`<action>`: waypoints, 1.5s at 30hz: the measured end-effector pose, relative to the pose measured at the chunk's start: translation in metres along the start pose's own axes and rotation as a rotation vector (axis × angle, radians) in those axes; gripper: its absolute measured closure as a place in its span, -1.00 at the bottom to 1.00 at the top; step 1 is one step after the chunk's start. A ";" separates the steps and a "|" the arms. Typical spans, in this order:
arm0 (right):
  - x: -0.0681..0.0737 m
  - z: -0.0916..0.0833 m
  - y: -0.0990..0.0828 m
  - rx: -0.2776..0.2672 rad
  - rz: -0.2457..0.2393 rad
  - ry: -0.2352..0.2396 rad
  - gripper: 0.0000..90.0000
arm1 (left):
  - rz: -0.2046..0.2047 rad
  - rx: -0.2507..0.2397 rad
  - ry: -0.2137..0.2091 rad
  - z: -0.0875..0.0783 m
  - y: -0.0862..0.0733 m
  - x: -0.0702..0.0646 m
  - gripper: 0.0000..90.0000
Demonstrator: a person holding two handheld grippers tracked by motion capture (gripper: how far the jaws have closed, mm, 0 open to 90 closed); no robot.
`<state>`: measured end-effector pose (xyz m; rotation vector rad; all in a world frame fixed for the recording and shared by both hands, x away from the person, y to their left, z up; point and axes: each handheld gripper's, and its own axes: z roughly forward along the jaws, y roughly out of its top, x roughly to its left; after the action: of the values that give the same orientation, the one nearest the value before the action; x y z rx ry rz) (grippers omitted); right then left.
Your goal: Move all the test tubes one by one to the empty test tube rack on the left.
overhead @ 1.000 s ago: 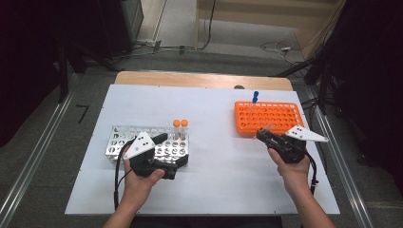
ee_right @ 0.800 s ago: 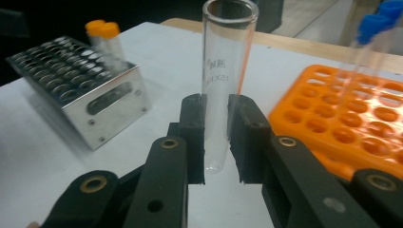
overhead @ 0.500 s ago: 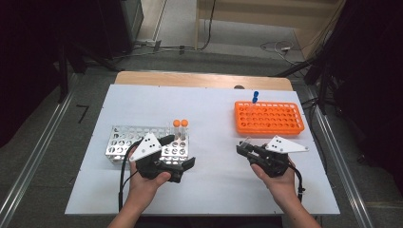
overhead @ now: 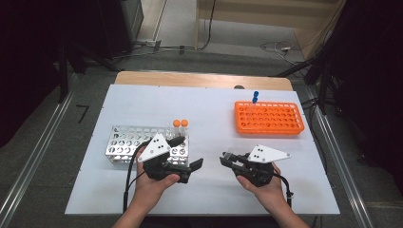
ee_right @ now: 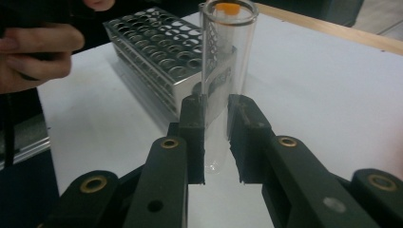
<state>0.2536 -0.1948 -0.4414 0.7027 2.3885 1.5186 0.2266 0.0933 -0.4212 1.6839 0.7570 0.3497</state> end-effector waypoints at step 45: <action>0.028 0.024 0.004 0.062 -0.042 0.129 0.34 | 0.102 0.074 -0.105 0.021 -0.001 -0.023 0.70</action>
<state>0.2413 -0.1605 -0.4462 0.5790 2.5374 1.5227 0.2217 0.0624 -0.4239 1.8000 0.6145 0.3044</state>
